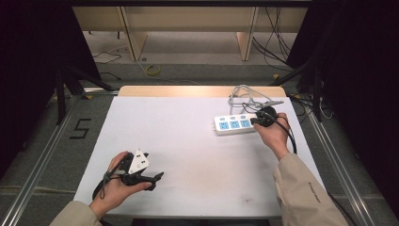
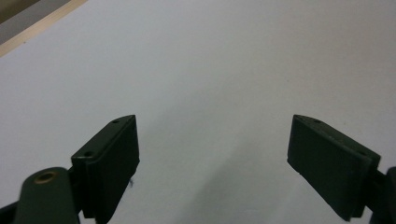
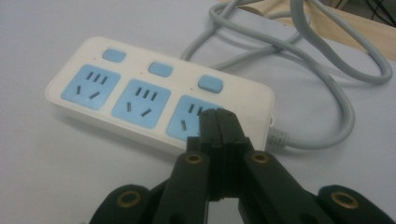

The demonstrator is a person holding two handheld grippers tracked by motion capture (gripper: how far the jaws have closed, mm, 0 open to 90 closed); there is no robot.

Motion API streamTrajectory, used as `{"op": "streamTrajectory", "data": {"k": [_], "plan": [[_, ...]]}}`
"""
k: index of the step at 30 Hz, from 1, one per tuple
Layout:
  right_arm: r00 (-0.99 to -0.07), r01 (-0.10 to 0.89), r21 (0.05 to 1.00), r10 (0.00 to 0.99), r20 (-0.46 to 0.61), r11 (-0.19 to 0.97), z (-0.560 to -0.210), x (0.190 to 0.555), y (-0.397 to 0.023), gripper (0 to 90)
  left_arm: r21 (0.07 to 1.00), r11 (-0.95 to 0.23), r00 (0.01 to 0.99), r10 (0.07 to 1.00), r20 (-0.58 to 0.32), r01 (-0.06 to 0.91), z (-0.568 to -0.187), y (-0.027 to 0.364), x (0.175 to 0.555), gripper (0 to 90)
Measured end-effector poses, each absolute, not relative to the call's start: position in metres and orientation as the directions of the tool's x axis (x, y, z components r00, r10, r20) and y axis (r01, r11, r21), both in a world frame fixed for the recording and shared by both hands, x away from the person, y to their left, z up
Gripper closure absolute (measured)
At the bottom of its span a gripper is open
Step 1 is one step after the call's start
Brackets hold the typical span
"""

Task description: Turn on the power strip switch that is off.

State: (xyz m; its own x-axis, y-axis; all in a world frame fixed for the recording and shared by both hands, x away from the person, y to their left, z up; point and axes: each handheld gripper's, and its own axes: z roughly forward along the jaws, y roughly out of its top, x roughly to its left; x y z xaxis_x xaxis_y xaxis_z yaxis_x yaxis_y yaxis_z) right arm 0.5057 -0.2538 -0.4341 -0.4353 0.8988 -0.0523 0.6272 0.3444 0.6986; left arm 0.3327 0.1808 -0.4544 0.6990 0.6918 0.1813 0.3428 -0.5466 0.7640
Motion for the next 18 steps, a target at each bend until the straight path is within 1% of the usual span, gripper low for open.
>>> {"op": "streamTrajectory", "data": {"k": [18], "plan": [[-0.437,0.639,0.682,0.898,-0.059,0.356,-0.436,0.52,-0.247,90.0,0.763,-0.548,0.698,0.692,0.183,0.343,-0.455,0.181,0.333,16.5]]}}
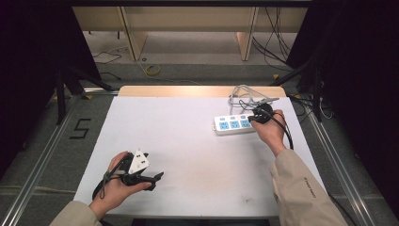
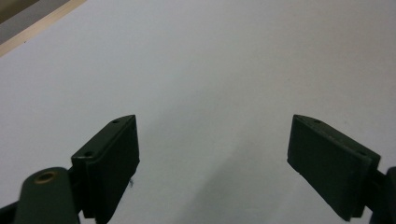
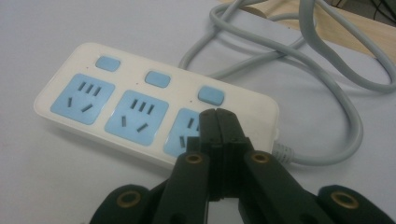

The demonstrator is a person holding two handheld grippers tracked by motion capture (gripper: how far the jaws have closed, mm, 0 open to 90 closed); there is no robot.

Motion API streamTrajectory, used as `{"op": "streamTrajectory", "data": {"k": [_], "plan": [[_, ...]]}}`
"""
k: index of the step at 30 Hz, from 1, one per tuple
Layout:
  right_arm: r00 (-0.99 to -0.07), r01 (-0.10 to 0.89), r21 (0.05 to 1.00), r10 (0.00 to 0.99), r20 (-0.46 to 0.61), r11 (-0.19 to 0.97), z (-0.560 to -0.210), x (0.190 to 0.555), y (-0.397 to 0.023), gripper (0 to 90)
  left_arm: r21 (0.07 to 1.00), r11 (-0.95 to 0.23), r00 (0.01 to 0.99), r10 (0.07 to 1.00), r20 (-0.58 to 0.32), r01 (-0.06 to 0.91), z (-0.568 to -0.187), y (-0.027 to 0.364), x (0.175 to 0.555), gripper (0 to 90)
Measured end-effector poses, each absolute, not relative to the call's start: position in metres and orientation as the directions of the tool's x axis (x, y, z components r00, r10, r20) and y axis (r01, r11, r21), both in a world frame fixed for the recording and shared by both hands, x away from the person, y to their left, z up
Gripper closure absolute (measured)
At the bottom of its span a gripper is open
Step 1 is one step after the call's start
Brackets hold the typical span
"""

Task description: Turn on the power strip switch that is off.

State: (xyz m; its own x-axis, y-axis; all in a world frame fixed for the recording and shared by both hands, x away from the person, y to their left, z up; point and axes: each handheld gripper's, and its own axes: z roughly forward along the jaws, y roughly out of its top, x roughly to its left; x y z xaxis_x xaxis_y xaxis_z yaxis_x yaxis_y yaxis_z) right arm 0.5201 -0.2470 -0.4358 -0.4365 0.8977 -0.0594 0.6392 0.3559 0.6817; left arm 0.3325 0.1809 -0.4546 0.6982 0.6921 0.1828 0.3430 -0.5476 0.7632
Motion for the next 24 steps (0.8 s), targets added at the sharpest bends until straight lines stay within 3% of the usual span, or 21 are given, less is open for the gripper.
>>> {"op": "streamTrajectory", "data": {"k": [24], "plan": [[-0.421,0.652,0.669,0.904,-0.073,0.357,-0.44,0.532,-0.246,90.0,0.764,-0.547,0.702,0.69,0.18,0.342,-0.454,0.18,0.332,16.6]]}}
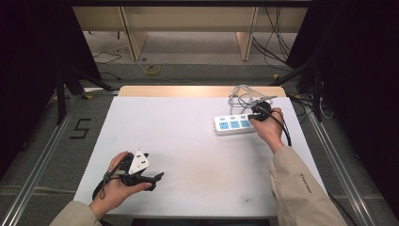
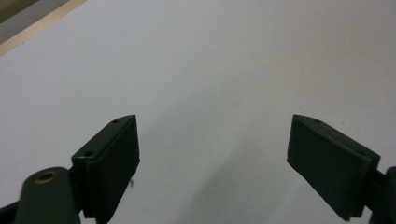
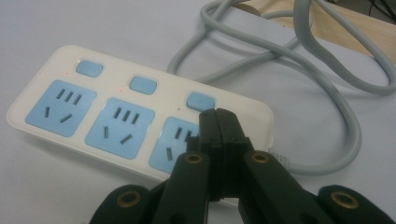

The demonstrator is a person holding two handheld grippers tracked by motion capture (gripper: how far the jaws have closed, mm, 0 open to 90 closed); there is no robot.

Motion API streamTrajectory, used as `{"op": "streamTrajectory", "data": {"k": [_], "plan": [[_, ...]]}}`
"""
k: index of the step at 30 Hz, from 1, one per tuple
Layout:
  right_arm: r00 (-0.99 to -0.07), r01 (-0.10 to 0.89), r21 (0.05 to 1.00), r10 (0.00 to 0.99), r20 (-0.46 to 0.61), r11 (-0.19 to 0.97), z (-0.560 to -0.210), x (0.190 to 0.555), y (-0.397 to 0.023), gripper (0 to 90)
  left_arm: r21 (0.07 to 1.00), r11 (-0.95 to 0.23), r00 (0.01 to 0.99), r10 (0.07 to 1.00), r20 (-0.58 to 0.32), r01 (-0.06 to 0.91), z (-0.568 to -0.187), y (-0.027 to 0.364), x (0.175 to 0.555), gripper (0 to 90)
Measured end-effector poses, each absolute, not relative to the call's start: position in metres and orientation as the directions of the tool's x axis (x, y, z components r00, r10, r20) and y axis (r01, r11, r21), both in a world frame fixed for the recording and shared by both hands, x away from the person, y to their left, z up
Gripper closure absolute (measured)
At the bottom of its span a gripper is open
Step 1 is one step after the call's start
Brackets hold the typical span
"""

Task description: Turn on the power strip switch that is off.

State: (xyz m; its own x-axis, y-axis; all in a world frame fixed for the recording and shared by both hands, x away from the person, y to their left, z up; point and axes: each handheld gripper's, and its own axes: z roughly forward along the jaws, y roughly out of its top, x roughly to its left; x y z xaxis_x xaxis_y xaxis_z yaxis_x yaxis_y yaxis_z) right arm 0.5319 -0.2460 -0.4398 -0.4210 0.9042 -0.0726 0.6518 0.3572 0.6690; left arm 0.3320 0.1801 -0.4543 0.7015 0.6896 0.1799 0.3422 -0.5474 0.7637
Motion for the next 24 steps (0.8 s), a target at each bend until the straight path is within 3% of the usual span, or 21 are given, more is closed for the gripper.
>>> {"op": "streamTrajectory", "data": {"k": [24], "plan": [[-0.413,0.672,0.656,0.909,-0.053,0.343,-0.446,0.543,-0.24,90.0,0.766,-0.546,0.707,0.685,0.176,0.339,-0.454,0.18,0.332,16.7]]}}
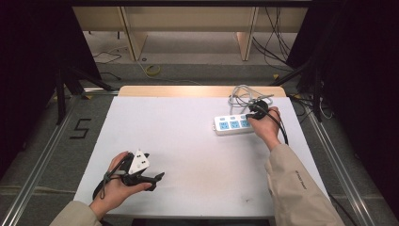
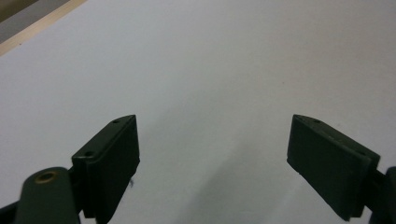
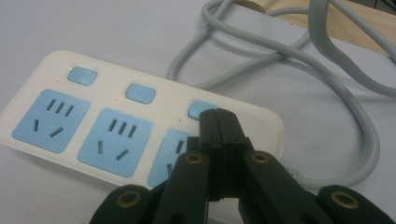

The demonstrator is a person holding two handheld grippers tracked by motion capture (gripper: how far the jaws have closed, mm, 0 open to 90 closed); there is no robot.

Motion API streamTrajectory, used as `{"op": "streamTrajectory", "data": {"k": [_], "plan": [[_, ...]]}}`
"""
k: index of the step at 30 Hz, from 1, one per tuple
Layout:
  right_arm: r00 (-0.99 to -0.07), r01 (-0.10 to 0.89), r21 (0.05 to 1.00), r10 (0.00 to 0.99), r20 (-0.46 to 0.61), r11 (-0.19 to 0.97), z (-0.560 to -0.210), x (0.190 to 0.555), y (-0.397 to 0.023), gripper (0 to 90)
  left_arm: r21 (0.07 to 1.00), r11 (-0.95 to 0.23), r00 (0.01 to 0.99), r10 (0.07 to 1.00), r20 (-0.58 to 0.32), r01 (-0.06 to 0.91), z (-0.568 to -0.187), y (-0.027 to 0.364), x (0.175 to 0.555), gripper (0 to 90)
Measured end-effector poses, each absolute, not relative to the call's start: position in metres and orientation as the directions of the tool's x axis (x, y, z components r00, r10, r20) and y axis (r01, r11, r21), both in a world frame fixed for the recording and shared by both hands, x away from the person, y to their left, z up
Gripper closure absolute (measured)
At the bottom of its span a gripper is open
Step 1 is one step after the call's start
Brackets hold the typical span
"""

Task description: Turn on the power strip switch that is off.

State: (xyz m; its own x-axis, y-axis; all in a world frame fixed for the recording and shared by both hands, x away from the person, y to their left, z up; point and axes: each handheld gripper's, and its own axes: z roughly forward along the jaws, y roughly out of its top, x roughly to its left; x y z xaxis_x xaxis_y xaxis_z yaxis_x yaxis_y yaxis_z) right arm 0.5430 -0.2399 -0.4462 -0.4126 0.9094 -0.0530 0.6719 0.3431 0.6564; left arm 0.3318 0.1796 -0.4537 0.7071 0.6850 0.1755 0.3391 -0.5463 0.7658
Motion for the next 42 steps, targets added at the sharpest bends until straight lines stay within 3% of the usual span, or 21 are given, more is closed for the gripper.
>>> {"op": "streamTrajectory", "data": {"k": [42], "plan": [[-0.429,0.665,0.646,0.9,-0.079,0.374,-0.442,0.561,-0.225,90.0,0.767,-0.546,0.709,0.684,0.174,0.339,-0.454,0.18,0.332,16.7]]}}
